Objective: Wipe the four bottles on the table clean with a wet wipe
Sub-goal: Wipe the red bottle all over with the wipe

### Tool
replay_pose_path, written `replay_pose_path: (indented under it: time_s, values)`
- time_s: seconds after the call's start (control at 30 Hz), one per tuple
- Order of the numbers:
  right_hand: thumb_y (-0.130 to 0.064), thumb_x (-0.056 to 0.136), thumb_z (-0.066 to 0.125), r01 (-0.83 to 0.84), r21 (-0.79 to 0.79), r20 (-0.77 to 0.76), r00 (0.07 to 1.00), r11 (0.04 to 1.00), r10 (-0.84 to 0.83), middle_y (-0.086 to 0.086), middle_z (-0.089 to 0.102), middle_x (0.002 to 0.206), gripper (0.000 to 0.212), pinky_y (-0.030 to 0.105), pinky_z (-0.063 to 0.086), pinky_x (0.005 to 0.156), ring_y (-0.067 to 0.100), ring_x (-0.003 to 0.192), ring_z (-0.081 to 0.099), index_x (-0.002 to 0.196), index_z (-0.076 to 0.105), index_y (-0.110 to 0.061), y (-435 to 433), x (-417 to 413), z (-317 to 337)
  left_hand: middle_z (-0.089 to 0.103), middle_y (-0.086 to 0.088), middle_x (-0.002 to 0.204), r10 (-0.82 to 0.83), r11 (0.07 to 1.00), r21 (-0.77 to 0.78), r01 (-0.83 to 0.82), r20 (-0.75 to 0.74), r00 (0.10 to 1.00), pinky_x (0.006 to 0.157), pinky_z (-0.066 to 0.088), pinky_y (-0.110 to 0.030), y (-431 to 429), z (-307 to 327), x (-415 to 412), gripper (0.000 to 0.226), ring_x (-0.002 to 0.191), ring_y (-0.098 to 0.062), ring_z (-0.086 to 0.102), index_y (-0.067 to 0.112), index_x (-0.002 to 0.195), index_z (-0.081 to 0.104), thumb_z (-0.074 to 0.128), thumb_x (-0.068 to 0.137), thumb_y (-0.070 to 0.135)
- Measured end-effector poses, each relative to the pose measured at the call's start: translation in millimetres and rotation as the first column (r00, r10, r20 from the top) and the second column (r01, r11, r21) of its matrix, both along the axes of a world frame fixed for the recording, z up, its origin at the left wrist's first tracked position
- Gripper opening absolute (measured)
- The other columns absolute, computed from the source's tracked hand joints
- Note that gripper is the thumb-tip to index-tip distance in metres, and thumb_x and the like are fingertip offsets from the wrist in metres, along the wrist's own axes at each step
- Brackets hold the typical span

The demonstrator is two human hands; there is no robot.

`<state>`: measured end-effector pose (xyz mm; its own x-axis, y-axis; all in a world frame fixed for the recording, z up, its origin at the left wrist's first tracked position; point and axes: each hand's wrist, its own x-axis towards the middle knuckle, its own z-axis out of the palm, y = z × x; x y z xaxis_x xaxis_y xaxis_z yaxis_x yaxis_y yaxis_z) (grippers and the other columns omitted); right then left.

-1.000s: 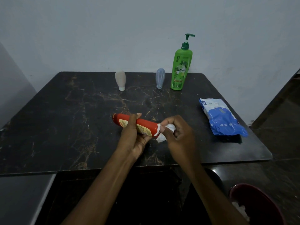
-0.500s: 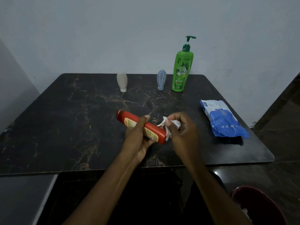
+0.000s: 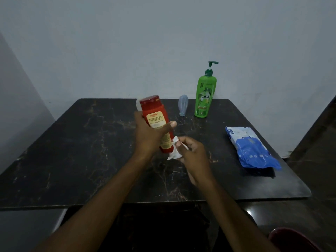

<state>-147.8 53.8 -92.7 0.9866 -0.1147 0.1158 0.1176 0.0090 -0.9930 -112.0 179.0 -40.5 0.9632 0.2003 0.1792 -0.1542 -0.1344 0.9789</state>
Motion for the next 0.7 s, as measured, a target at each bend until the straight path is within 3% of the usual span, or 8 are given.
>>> replay_pose_path:
  time_s: [0.1, 0.2, 0.33, 0.4, 0.53, 0.63, 0.7]
  values:
    - [-0.016, 0.099, 0.056, 0.009, 0.121, -0.079, 0.997, 0.993, 0.000, 0.002, 0.076, 0.095, 0.019, 0.051, 0.055, 0.093, 0.023, 0.093, 0.073, 0.096, 0.074, -0.019, -1.3, 18.1, 5.1, 0.057, 0.006, 0.133, -0.077, 0.992, 0.104, 0.074, 0.023, 0.997, 0.093, 0.052, -0.041, 10.6, 11.7, 14.9, 0.082, 0.113, -0.014, 0.059, 0.024, 0.146, 0.030, 0.082, 0.083, 0.023]
    - [-0.017, 0.098, 0.058, 0.051, 0.118, -0.168, 0.985, 0.992, -0.030, -0.003, 0.076, 0.098, 0.016, 0.047, 0.055, 0.094, 0.019, 0.095, 0.072, 0.094, 0.073, -0.022, -3.1, 37.9, 3.0, 0.057, 0.000, 0.139, -0.187, 0.953, 0.235, 0.190, -0.037, 0.982, 0.095, 0.056, -0.053, 26.6, 30.0, 32.8, 0.071, 0.123, -0.025, 0.060, 0.025, 0.144, 0.036, 0.077, 0.087, 0.016]
    - [-0.017, 0.097, 0.059, 0.063, 0.153, -0.226, 0.974, 0.986, -0.027, -0.001, 0.076, 0.098, 0.014, 0.048, 0.056, 0.092, 0.021, 0.095, 0.072, 0.094, 0.073, -0.020, -5.5, 58.4, -2.9, 0.063, -0.001, 0.128, -0.302, 0.859, 0.395, 0.325, -0.121, 0.946, 0.084, 0.062, -0.044, 43.4, 57.8, 57.8, 0.057, 0.115, -0.026, 0.065, 0.020, 0.134, 0.048, 0.078, 0.086, 0.012]
    - [-0.018, 0.097, 0.059, 0.062, 0.124, -0.219, 0.975, 0.990, -0.033, 0.000, 0.076, 0.096, 0.014, 0.048, 0.057, 0.089, 0.023, 0.092, 0.073, 0.095, 0.073, -0.020, -8.2, 67.7, -5.9, 0.063, 0.000, 0.124, -0.325, 0.823, 0.452, 0.343, -0.120, 0.938, 0.079, 0.063, -0.039, 47.0, 66.4, 73.3, 0.054, 0.109, -0.024, 0.066, 0.020, 0.128, 0.051, 0.080, 0.083, 0.012]
    - [-0.019, 0.095, 0.063, 0.121, 0.092, -0.148, 0.983, 0.988, -0.107, 0.008, 0.075, 0.092, 0.012, 0.042, 0.061, 0.075, 0.025, 0.084, 0.073, 0.091, 0.073, -0.022, -22.8, 87.9, -17.1, 0.065, -0.005, 0.126, -0.335, 0.772, 0.538, 0.338, -0.108, 0.936, 0.083, 0.063, -0.047, 46.8, 71.9, 112.1, 0.054, 0.109, -0.027, 0.067, 0.017, 0.126, 0.054, 0.082, 0.081, 0.009]
    - [-0.018, 0.093, 0.066, 0.210, -0.001, -0.063, 0.976, 0.978, -0.210, 0.001, 0.074, 0.095, 0.012, 0.030, 0.060, 0.060, 0.015, 0.080, 0.072, 0.100, 0.073, -0.024, -41.3, 108.6, -25.6, 0.063, -0.007, 0.129, -0.306, 0.762, 0.575, 0.297, -0.084, 0.948, 0.087, 0.061, -0.050, 45.0, 73.4, 143.7, 0.052, 0.115, -0.030, 0.064, 0.017, 0.124, 0.055, 0.082, 0.081, 0.008]
    - [-0.012, 0.092, 0.066, 0.239, -0.068, -0.050, 0.969, 0.969, -0.242, -0.006, 0.072, 0.100, 0.019, 0.026, 0.059, 0.060, 0.013, 0.083, 0.070, 0.108, 0.073, -0.020, -51.6, 123.6, -29.3, 0.063, -0.009, 0.129, -0.300, 0.755, 0.590, 0.286, -0.076, 0.951, 0.087, 0.061, -0.050, 42.2, 73.6, 161.8, 0.051, 0.115, -0.030, 0.064, 0.015, 0.123, 0.055, 0.082, 0.081, 0.007]
